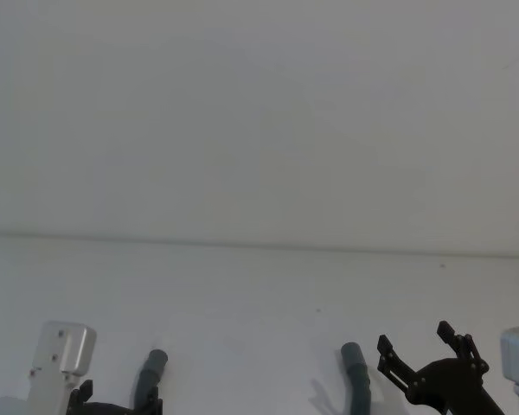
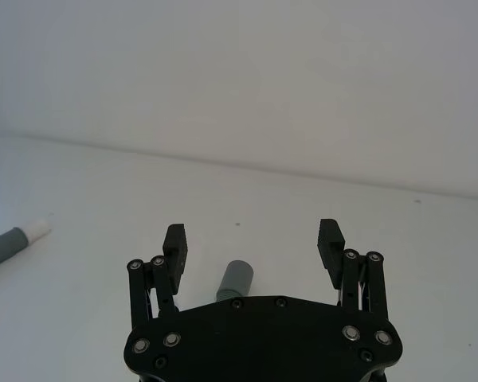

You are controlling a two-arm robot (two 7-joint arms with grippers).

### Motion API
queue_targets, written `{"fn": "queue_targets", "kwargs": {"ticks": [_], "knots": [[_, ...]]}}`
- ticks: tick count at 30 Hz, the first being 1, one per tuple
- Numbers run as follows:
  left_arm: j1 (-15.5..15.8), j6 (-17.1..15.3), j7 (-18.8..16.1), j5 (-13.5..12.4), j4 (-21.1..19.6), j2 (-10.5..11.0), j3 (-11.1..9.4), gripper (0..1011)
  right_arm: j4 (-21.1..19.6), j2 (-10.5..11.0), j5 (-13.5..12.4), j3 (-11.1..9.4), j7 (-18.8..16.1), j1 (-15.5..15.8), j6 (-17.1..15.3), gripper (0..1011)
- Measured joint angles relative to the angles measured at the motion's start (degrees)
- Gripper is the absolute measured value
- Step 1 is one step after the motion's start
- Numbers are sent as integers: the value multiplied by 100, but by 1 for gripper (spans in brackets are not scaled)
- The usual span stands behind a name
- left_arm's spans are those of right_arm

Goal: Use both hands to pick up one end of the pipe from the table, align the ends, and insert them.

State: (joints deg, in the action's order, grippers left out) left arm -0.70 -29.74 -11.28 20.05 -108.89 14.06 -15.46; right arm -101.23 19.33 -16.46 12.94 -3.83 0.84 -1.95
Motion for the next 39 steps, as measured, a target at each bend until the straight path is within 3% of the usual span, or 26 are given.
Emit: {"fn": "queue_targets", "kwargs": {"ticks": [7,22,39], "knots": [[101,-216,1,-127,41,67,-58,1002,0,0,0,0,0,0,0,1000],[615,-701,102,-592,160,339,-413,1002,0,0,0,0,0,0,0,1000],[750,-611,139,-613,408,115,-386,1002,0,0,0,0,0,0,0,1000]]}}
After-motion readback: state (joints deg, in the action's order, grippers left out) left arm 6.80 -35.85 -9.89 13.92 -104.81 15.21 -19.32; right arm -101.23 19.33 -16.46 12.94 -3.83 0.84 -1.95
